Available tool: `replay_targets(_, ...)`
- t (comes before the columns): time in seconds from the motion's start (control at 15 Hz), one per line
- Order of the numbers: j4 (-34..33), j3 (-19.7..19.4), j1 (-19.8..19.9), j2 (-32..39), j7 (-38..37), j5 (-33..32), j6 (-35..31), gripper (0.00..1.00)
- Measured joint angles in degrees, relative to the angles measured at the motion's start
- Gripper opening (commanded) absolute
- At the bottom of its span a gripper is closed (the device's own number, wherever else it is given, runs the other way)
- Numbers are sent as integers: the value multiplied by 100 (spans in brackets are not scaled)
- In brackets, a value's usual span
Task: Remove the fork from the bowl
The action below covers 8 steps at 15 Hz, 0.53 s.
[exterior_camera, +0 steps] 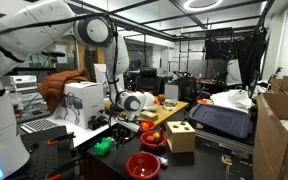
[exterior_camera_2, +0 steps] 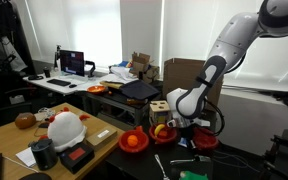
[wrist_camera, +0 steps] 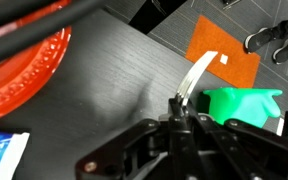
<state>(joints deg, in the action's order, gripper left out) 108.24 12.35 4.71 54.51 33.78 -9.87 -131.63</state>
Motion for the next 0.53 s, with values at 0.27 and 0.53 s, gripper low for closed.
replay_targets(0.27, 11, 84, 0, 0, 0, 16, -29, 2)
replay_targets(0.53, 12, 137, 1, 0, 0, 21, -228, 2)
